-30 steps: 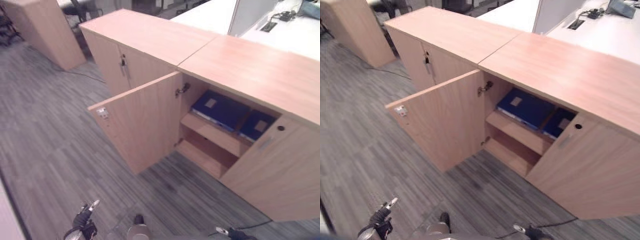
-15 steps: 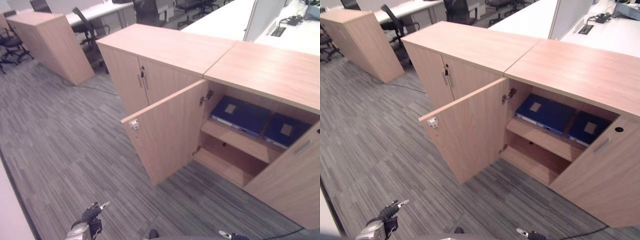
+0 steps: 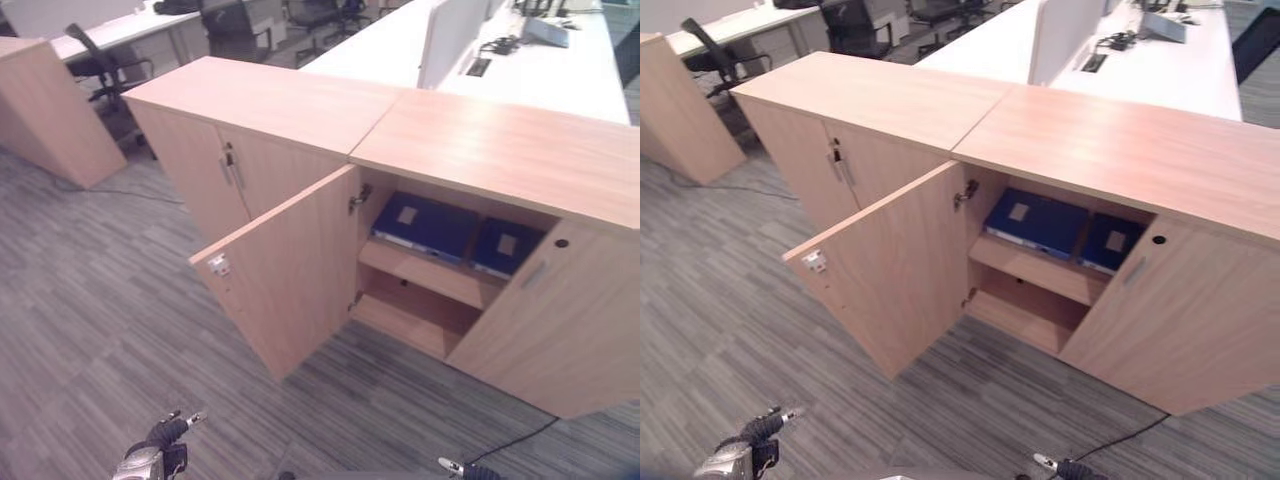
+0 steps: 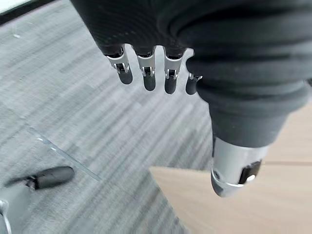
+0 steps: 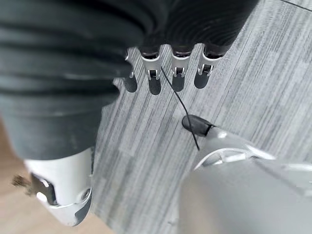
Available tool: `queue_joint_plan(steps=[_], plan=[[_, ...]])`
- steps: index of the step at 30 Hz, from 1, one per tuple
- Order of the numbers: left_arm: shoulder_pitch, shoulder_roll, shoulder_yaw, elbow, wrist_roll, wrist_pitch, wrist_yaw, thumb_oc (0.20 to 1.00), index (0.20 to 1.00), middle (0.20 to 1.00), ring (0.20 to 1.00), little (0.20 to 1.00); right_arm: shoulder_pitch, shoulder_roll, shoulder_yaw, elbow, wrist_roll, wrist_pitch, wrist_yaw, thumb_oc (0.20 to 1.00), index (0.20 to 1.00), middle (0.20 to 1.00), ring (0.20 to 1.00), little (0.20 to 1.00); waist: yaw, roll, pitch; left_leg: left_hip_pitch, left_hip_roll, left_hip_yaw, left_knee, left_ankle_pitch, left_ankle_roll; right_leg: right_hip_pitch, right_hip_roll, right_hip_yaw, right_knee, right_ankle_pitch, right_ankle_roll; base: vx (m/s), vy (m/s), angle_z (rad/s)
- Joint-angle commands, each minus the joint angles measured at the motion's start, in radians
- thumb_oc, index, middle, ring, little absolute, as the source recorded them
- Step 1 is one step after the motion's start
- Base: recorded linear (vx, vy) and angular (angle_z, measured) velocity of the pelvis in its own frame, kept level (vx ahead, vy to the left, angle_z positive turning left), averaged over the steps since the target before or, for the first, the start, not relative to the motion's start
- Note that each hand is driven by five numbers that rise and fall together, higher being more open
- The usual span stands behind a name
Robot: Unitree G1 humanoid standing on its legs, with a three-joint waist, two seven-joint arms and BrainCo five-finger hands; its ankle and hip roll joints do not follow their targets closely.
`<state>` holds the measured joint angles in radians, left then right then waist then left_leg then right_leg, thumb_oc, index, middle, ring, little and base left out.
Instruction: Put the empty folder in the office cabinet
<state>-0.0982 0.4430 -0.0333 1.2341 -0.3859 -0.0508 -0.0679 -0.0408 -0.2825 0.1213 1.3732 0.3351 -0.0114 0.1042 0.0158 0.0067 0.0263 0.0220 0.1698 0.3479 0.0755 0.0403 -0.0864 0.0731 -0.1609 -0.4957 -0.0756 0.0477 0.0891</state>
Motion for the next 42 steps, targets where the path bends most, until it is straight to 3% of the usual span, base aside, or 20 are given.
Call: queue_joint_plan(steps=[1,3,6,7,8,9,11,13,14,16,19,25,32,39,42], plan=[[-0.09,0.056,0.032,-0.02,-0.043,-0.029,0.017,1.0,1.0,1.0,1.0,1.0,-0.069,-0.004,0.024,0.03,0.052,-0.017,-0.021,1.0,1.0,1.0,1.0,1.0,0.017,-0.014,0.03,-0.153,0.068,-0.028,0.382,-0.002,-0.039,0.031,0.053,0.024,0.033,-0.125,-0.046,0.05,-0.118,-0.79],[-0.105,0.062,0.019,-0.023,-0.044,-0.033,0.02,1.0,1.0,1.0,1.0,1.0,-0.075,-0.014,0.025,0.027,0.058,-0.019,-0.023,1.0,1.0,1.0,1.0,1.0,0.022,-0.014,0.03,-0.183,0.073,-0.088,0.37,0.013,-0.041,0.037,0.063,0.055,0.014,-0.128,-0.047,0.08,-0.01,-0.87],[-0.112,0.086,0.004,-0.05,-0.047,-0.039,0.023,1.0,1.0,1.0,1.0,1.0,-0.069,-0.03,0.029,0.025,0.055,-0.02,-0.015,1.0,1.0,1.0,1.0,1.0,0.031,-0.014,0.023,-0.166,0.053,-0.204,0.176,0.001,-0.029,0.044,0.055,0.113,0.007,-0.125,-0.022,0.13,0.116,-0.63],[-0.111,0.1,0.005,-0.072,-0.061,-0.044,0.025,1.0,1.0,1.0,1.0,1.0,-0.062,-0.043,0.023,0.026,0.051,-0.021,-0.013,1.0,1.0,1.0,1.0,1.0,0.034,0.001,0.018,-0.154,0.041,-0.293,0.028,0.047,-0.028,0.034,0.055,0.143,0.01,-0.114,-0.012,0.13,0.182,-0.65],[-0.112,0.105,0.007,-0.073,-0.066,-0.045,0.027,1.0,1.0,1.0,1.0,1.0,-0.061,-0.053,0.018,0.026,0.048,-0.023,-0.013,1.0,1.0,1.0,1.0,1.0,0.035,0.011,0.016,-0.156,0.034,-0.349,-0.016,0.069,-0.036,0.034,0.06,0.165,0.009,-0.114,-0.008,0.08,0.14,-0.7],[-0.112,0.105,0.007,-0.073,-0.066,-0.045,0.027,1.0,1.0,1.0,1.0,1.0,-0.061,-0.053,0.019,0.026,0.048,-0.023,-0.013,1.0,1.0,1.0,1.0,1.0,0.035,0.011,0.016,-0.157,0.034,-0.35,-0.016,0.069,-0.036,0.033,0.06,0.165,0.009,-0.114,-0.008,0.09,0.089,-0.69],[-0.121,0.109,0.019,-0.061,-0.082,-0.048,0.03,1.0,1.0,1.0,1.0,1.0,-0.055,-0.067,0.009,0.034,0.044,-0.023,-0.013,1.0,1.0,1.0,1.0,1.0,0.028,0.034,0.012,-0.142,0.038,-0.419,-0.085,0.09,-0.055,0.036,0.069,0.202,0.002,-0.115,0.001,0.09,0.084,-0.67],[-0.135,0.108,0.016,-0.044,-0.088,-0.047,0.03,1.0,1.0,1.0,1.0,1.0,-0.05,-0.076,-0.001,0.043,0.04,-0.023,-0.016,1.0,1.0,1.0,1.0,1.0,0.023,0.044,0.014,-0.153,0.043,-0.42,-0.085,0.107,-0.065,0.042,0.068,0.203,-0.003,-0.114,0.007,0.08,0.14,-0.7],[-0.142,0.102,0.03,-0.018,-0.104,-0.042,0.024,1.0,1.0,1.0,1.0,1.0,-0.041,-0.086,-0.014,0.059,0.034,-0.018,-0.014,1.0,1.0,1.0,1.0,1.0,0.007,0.07,0.005,-0.118,0.053,-0.38,-0.12,0.1,-0.071,0.043,0.066,0.213,-0.011,-0.11,0.021,0.14,0.259,-0.41],[-0.135,0.1,0.038,-0.01,-0.104,-0.041,0.02,1.0,1.0,1.0,1.0,1.0,-0.033,-0.091,-0.02,0.062,0.028,-0.016,-0.011,1.0,1.0,1.0,1.0,1.0,0.007,0.079,-0.004,-0.091,0.05,-0.37,-0.138,0.091,-0.071,0.045,0.06,0.221,-0.012,-0.106,0.027,0.11,0.186,-0.29],[-0.128,0.112,0.085,0.065,-0.111,-0.029,-0.002,1.0,1.0,1.0,1.0,1.0,-0.003,-0.097,-0.079,0.075,0.041,-0.008,0.006,1.0,1.0,1.0,1.0,1.0,-0.014,0.099,-0.041,-0.031,0.004,-0.321,-0.163,0.045,-0.055,0.04,0.004,0.242,-0.012,-0.078,0.068,0.17,0.354,-0.26],[-0.126,0.15,0.146,0.147,-0.091,-0.023,-0.024,1.0,1.0,1.0,1.0,1.0,0.02,-0.078,-0.109,0.072,0.042,0.0,0.03,1.0,1.0,1.0,1.0,1.0,-0.021,0.084,-0.064,-0.001,-0.093,-0.275,-0.163,-0.023,0.005,0.028,-0.098,0.282,-0.012,-0.028,0.119,0.07,0.249,-0.26],[-0.136,0.125,0.123,0.161,-0.056,-0.021,-0.036,1.0,1.0,1.0,1.0,1.0,0.019,-0.058,-0.113,0.056,0.043,0.004,0.04,1.0,1.0,1.0,1.0,1.0,-0.023,0.058,-0.074,0.01,-0.178,-0.267,-0.163,-0.058,0.051,0.009,-0.184,0.281,0.002,0.023,0.165,0.02,0.167,-0.06],[-0.109,0.067,0.104,0.157,-0.046,-0.022,-0.035,1.0,1.0,1.0,1.0,1.0,0.015,-0.024,-0.085,0.04,0.038,0.002,0.045,1.0,1.0,1.0,1.0,1.0,-0.013,0.034,-0.076,0.003,-0.192,-0.256,-0.163,-0.06,0.065,-0.012,-0.195,0.275,0.002,0.049,0.169,0.0,0.023,-0.04],[-0.066,-0.012,0.097,0.153,-0.052,-0.02,-0.037,1.0,1.0,1.0,1.0,1.0,0.021,-0.005,-0.073,0.046,0.032,0.003,0.046,1.0,1.0,1.0,1.0,1.0,-0.007,0.017,-0.075,-0.005,-0.175,-0.257,-0.163,-0.051,0.059,-0.013,-0.178,0.263,-0.008,0.046,0.158,0.0,-0.113,-0.02]])
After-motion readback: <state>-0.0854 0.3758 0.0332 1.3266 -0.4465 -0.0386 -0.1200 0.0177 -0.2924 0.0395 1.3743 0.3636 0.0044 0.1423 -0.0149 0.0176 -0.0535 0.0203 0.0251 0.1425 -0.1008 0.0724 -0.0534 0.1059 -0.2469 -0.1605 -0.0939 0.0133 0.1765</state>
